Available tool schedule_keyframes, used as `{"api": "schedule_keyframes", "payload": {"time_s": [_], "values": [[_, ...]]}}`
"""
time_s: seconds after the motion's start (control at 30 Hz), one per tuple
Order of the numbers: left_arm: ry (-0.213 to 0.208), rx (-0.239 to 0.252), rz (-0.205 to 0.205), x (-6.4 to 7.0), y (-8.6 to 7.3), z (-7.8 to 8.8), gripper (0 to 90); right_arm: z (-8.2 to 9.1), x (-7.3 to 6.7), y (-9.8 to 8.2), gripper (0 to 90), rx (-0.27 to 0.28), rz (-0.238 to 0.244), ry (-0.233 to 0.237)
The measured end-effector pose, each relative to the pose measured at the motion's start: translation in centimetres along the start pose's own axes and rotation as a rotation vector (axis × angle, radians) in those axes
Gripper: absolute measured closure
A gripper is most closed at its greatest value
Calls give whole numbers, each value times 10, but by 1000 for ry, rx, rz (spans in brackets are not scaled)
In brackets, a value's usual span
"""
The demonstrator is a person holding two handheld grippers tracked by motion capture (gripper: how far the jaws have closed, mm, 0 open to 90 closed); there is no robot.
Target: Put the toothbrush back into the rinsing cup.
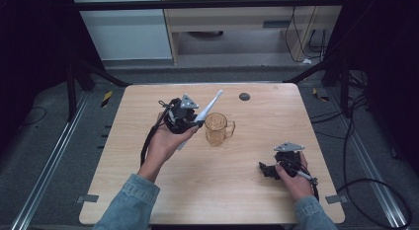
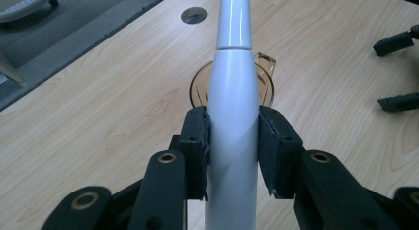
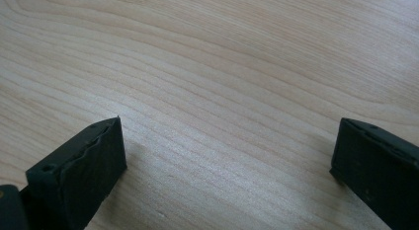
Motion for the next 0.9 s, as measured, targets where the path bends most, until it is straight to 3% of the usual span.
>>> {"api": "schedule_keyframes", "payload": {"time_s": [0.43,0.9], "values": [[12,36,6,-3,27,-4,664,0,0,0,3,1,0,0],[24,67,18,-6,41,-13,664,0,0,0,3,1,0,1]]}}
Point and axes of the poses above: each handheld gripper's, and its own axes: z roughly backward along the jaws, y roughly out of its top, x roughly to its right, the point moved 6 cm from there along -z, roughly forward along the jaws, and after that the axes turned 3 degrees about z, right-handed, at the moved point
